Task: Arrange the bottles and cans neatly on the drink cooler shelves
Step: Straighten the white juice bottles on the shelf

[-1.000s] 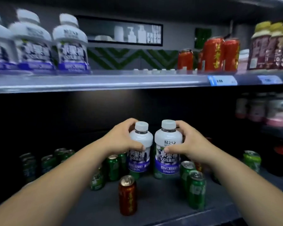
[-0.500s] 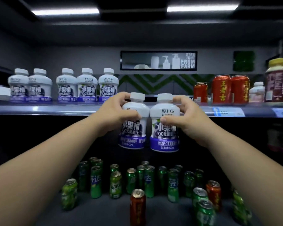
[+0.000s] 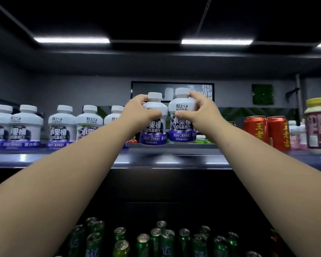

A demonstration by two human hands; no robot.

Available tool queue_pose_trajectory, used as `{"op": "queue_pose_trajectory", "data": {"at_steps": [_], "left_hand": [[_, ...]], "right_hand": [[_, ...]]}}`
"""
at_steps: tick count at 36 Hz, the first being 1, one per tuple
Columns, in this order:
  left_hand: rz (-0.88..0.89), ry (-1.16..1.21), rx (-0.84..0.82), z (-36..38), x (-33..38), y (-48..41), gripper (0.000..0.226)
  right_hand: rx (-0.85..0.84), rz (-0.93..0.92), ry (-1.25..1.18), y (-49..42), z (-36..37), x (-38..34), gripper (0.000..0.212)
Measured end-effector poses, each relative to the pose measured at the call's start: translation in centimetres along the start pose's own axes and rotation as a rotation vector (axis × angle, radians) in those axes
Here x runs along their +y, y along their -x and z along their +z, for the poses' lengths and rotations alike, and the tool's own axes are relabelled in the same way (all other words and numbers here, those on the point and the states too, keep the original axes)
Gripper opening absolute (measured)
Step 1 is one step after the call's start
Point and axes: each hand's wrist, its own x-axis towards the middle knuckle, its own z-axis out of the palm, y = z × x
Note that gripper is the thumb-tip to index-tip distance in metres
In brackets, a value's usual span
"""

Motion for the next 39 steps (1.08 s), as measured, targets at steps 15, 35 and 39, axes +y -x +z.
{"op": "queue_pose_trajectory", "data": {"at_steps": [15, 35, 39], "left_hand": [[-0.002, -0.317, -0.059, 1.3, -5.0, -0.8, 0.057], [0.309, -0.956, 0.183, -4.6, -11.8, 3.5, 0.055], [0.339, -0.96, 0.173, -4.6, -12.1, 3.6, 0.058]], "right_hand": [[-0.013, 0.1, 0.167, -0.3, 2.4, 6.6, 0.09], [0.011, 0.083, 0.585, 1.2, 7.5, 4.3, 0.089], [0.046, 0.066, 0.726, 2.0, 7.7, 4.6, 0.104]]}}
